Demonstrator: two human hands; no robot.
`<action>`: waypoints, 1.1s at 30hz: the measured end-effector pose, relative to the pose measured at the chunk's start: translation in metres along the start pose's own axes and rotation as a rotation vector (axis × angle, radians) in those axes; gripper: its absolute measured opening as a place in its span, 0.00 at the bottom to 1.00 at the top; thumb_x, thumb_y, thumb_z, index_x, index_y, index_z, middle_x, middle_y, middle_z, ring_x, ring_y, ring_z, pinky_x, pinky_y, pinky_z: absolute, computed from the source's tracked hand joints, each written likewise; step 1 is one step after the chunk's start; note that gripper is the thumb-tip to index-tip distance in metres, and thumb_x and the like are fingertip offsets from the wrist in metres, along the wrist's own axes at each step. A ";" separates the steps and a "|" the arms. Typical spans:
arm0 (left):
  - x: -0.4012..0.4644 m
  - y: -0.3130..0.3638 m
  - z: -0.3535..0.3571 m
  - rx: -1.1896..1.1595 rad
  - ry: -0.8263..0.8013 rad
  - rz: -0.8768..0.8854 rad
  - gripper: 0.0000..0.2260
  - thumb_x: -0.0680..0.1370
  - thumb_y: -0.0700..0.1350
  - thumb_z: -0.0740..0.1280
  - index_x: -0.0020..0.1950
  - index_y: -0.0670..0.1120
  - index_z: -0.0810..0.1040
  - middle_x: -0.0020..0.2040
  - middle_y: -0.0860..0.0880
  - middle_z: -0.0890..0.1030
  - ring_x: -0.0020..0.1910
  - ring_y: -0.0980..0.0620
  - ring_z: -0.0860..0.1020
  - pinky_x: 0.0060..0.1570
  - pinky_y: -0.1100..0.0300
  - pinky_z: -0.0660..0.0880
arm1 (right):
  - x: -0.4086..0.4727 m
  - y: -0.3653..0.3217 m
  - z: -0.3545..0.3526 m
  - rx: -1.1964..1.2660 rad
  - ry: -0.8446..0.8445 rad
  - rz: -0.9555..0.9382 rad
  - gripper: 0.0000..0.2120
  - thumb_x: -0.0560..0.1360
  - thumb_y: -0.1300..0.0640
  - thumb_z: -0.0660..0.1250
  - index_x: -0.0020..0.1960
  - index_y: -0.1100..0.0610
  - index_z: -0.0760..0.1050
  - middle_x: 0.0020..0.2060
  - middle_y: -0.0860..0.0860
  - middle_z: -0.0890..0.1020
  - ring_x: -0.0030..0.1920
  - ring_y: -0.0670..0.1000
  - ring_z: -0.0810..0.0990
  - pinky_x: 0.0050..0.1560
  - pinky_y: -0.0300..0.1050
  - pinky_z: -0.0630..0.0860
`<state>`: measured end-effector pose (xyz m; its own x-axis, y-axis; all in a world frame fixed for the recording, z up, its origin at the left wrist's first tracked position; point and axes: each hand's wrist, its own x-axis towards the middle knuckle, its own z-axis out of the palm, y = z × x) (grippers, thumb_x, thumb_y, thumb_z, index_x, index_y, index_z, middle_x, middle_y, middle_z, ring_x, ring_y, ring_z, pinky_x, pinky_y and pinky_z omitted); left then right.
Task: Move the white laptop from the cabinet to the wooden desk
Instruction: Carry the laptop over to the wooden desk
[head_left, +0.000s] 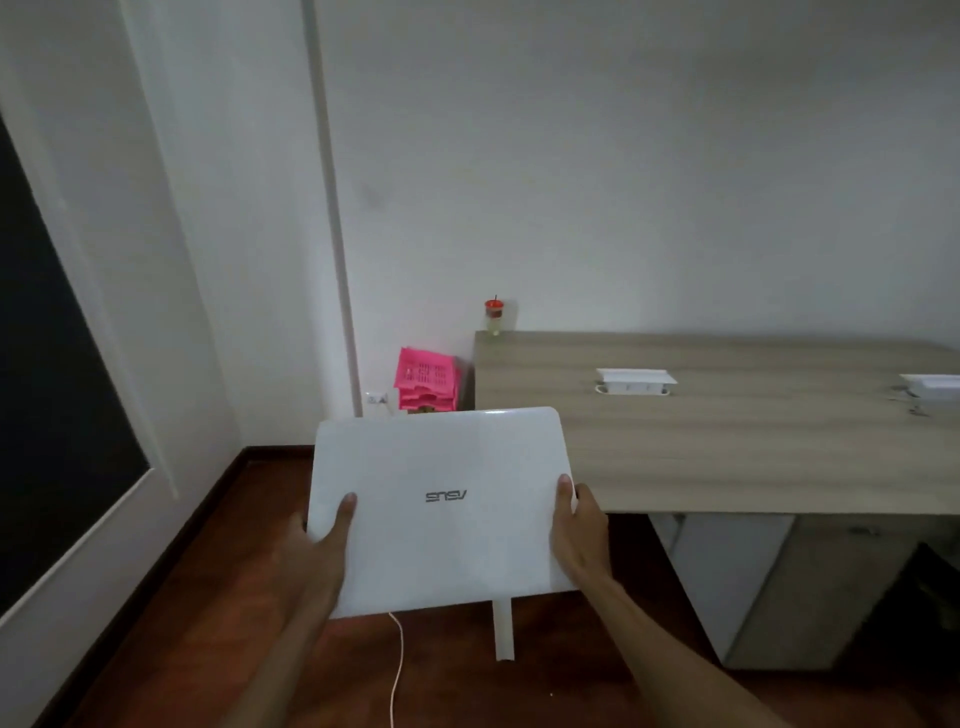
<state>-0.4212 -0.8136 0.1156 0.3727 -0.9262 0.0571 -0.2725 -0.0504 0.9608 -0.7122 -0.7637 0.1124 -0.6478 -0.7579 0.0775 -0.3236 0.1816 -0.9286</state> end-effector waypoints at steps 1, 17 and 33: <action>0.005 0.003 0.013 -0.011 -0.015 0.001 0.28 0.70 0.69 0.68 0.53 0.45 0.78 0.48 0.46 0.82 0.43 0.46 0.80 0.46 0.49 0.76 | 0.011 0.004 -0.003 0.002 0.021 0.001 0.24 0.81 0.38 0.51 0.51 0.55 0.77 0.43 0.49 0.82 0.44 0.50 0.81 0.44 0.50 0.76; 0.084 0.022 0.250 0.125 -0.141 -0.060 0.28 0.73 0.65 0.67 0.59 0.41 0.76 0.52 0.44 0.80 0.45 0.47 0.75 0.45 0.52 0.71 | 0.233 0.083 -0.015 0.025 0.096 0.134 0.23 0.81 0.42 0.57 0.40 0.59 0.77 0.38 0.52 0.81 0.39 0.52 0.80 0.35 0.44 0.71; 0.162 -0.033 0.418 0.298 -0.219 -0.216 0.37 0.65 0.79 0.60 0.56 0.49 0.75 0.52 0.48 0.82 0.50 0.43 0.81 0.54 0.40 0.78 | 0.391 0.176 0.017 -0.089 0.075 0.285 0.22 0.80 0.43 0.59 0.35 0.57 0.72 0.35 0.52 0.81 0.39 0.55 0.80 0.40 0.48 0.73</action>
<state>-0.7221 -1.1183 -0.0204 0.2613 -0.9383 -0.2265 -0.4656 -0.3281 0.8219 -1.0106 -1.0387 -0.0269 -0.7688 -0.6212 -0.1518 -0.1788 0.4367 -0.8816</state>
